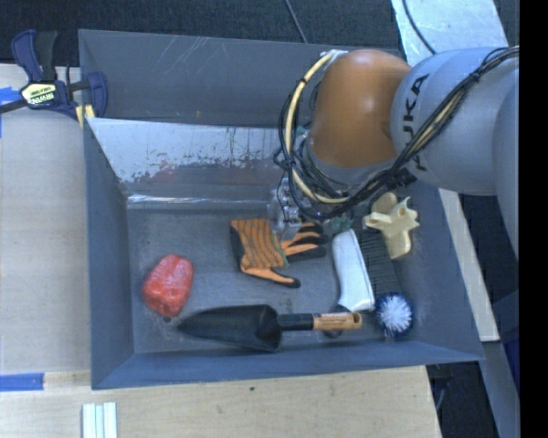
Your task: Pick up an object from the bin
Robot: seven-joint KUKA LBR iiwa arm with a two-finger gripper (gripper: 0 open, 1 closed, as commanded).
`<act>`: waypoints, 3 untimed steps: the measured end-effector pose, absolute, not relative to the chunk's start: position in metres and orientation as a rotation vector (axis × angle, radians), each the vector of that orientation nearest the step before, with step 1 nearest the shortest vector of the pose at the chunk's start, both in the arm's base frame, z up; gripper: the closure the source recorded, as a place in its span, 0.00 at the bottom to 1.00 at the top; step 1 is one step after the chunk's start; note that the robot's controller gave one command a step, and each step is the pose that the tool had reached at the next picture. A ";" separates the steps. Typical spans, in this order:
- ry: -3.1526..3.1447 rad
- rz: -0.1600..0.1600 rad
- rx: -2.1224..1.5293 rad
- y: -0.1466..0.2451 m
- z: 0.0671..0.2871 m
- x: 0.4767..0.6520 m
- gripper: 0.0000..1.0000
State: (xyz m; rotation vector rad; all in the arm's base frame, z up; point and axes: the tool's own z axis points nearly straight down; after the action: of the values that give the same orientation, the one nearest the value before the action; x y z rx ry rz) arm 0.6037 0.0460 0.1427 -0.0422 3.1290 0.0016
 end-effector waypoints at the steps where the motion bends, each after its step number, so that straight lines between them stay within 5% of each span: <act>1: 3.138 -0.001 -0.123 0.050 0.163 0.594 1.00; 2: 3.099 0.000 -0.269 0.049 0.178 0.606 1.00; 3: 3.085 -0.004 -0.470 -0.002 0.154 0.574 1.00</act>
Offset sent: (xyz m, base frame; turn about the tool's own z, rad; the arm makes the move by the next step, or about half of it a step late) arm 0.0162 -0.0097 -0.0727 -0.2805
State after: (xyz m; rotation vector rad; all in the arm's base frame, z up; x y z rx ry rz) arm 0.5740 -0.0020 0.1539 -0.4700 3.0846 -0.0043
